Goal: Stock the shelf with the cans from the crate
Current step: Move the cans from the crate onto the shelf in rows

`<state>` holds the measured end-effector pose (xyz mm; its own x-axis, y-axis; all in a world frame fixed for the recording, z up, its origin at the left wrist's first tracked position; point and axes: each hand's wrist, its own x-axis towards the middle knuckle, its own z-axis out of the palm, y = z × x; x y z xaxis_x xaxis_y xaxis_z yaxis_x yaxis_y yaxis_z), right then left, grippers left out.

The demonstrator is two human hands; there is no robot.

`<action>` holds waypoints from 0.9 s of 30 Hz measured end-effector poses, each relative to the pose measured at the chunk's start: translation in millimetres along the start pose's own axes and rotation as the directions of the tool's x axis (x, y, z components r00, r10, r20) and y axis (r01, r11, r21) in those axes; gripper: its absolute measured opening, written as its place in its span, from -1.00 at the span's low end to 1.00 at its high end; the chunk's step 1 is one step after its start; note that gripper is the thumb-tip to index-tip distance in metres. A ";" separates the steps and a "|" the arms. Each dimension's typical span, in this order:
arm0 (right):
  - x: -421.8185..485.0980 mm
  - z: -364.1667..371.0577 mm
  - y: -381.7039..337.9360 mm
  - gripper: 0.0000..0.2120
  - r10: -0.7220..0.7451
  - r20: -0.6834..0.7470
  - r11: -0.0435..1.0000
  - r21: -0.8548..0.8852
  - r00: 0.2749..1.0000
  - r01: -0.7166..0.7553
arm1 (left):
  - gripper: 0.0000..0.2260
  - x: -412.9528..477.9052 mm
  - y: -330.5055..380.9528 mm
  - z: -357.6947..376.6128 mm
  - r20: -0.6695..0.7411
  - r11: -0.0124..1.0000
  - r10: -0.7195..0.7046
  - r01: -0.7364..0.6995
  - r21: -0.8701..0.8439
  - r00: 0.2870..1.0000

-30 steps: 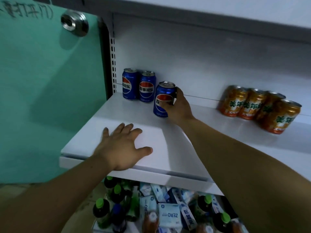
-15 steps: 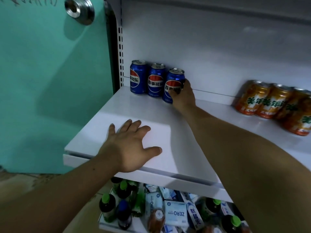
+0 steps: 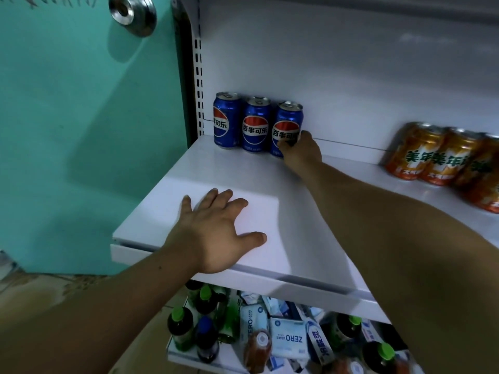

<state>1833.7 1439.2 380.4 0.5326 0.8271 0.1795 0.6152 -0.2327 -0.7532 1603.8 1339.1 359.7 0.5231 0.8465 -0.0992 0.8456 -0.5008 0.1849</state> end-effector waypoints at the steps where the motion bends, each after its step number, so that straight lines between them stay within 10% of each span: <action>1: -5.5 -5.9 -1.4 -0.41 0.003 0.020 1.000 -0.023 1.000 -0.002 | -0.31 -0.7 0.6 -0.7 -0.003 1.000 0.001 -0.001 0.001 1.000; 9: -99.7 -123.4 10.6 -0.28 0.042 0.191 0.881 -0.470 0.981 0.054 | -0.30 -8.4 5.7 -10.3 0.003 0.999 0.023 -0.023 -0.038 1.000; 17: -222.1 -273.7 59.8 -0.44 0.178 0.004 0.838 -0.526 0.984 -0.149 | -0.32 -32.5 103.9 -14.2 0.028 0.944 0.184 -0.169 -0.282 0.982; 27: -377.4 -413.3 144.8 -0.33 0.401 -0.263 0.641 -0.604 0.878 -0.474 | -0.46 -145.7 355.8 42.7 0.126 0.622 0.783 -0.767 -0.160 0.609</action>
<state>1962.0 881.9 465.1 0.8669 0.4980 0.0222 0.4931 -0.8501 -0.1851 1833.1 1029.8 398.1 0.9942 0.1006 -0.0391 0.1079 -0.9316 0.3471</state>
